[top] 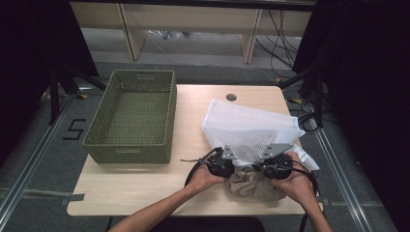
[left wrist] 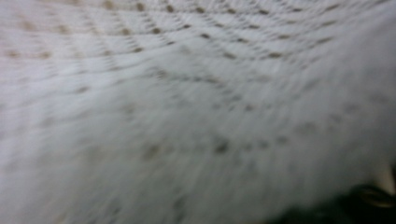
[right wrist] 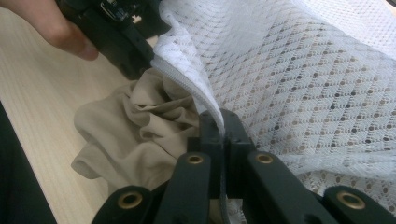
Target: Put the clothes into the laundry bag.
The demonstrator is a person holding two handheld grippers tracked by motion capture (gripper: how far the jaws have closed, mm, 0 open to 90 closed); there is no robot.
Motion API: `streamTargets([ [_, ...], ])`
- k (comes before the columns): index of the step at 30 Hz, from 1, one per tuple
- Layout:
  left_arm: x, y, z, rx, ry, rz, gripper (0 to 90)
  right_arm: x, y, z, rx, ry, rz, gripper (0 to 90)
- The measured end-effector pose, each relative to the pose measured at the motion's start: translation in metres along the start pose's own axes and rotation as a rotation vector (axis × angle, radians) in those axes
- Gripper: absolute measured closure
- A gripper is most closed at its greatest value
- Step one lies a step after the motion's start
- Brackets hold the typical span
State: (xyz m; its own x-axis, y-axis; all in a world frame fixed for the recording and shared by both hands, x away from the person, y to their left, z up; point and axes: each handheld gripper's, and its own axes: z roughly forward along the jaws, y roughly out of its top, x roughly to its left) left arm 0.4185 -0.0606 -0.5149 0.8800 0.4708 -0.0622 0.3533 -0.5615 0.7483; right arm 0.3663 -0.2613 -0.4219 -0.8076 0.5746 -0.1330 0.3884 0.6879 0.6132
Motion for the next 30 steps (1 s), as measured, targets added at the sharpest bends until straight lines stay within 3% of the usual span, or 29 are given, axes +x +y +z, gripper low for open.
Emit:
streamTargets([
  [2, 0.001, 0.001, -0.001, 0.009, -0.001, -0.009, 88.9, -0.002, 0.000, 0.002, -0.007, 0.011, -0.014, 89.9],
  [5, 0.007, -0.002, -0.009, 0.029, 0.047, 0.006, 89.5, -0.002, -0.001, 0.002, -0.004, 0.006, -0.014, 90.0],
  [6, 0.011, -0.006, -0.013, 0.023, 0.066, -0.002, 89.6, 0.000, -0.001, 0.001, 0.008, -0.012, 0.006, 89.9],
  [7, 0.015, -0.010, -0.018, 0.021, 0.076, -0.029, 89.6, -0.002, -0.002, 0.002, 0.005, -0.008, -0.011, 90.0],
  [10, 0.026, -0.021, -0.031, 0.021, 0.101, -0.048, 89.9, -0.003, -0.002, 0.003, 0.017, -0.017, -0.015, 90.0],
  [13, 0.028, -0.024, -0.038, 0.016, 0.093, -0.042, 89.8, -0.002, 0.001, 0.005, 0.011, -0.013, -0.020, 90.0],
  [15, 0.024, -0.023, -0.040, -0.019, 0.050, -0.041, 89.4, -0.001, 0.001, 0.004, 0.020, -0.023, -0.006, 90.0],
  [17, 0.018, -0.018, -0.039, -0.044, 0.019, -0.035, 78.4, -0.002, 0.001, 0.005, 0.013, -0.014, -0.021, 90.0],
  [19, 0.011, -0.011, -0.035, -0.022, 0.004, 0.048, 72.6, -0.001, 0.001, 0.004, 0.018, -0.022, -0.008, 89.9],
  [22, 0.005, -0.006, -0.027, 0.007, -0.011, 0.076, 62.5, -0.001, 0.001, 0.004, 0.014, -0.014, -0.016, 90.0],
  [24, 0.002, -0.005, -0.021, 0.012, 0.000, 0.064, 56.1, -0.002, 0.001, 0.004, 0.011, -0.005, -0.018, 89.9],
  [25, 0.004, -0.003, -0.020, 0.037, 0.007, 0.098, 55.0, -0.002, 0.000, 0.004, 0.011, -0.005, -0.018, 90.0],
  [27, 0.006, -0.003, -0.013, 0.031, 0.028, 0.075, 54.5, -0.002, 0.001, 0.004, 0.009, -0.006, -0.024, 90.0],
  [28, 0.007, -0.002, -0.011, 0.042, 0.018, 0.084, 55.6, -0.002, 0.001, 0.004, 0.009, -0.006, -0.025, 89.9],
  [29, 0.009, -0.001, -0.010, 0.071, 0.004, 0.123, 59.4, -0.002, 0.001, 0.004, 0.011, -0.006, -0.023, 89.9],
  [30, 0.009, 0.000, -0.009, 0.064, -0.001, 0.124, 63.2, -0.001, 0.001, 0.003, 0.020, -0.018, -0.016, 89.9],
])
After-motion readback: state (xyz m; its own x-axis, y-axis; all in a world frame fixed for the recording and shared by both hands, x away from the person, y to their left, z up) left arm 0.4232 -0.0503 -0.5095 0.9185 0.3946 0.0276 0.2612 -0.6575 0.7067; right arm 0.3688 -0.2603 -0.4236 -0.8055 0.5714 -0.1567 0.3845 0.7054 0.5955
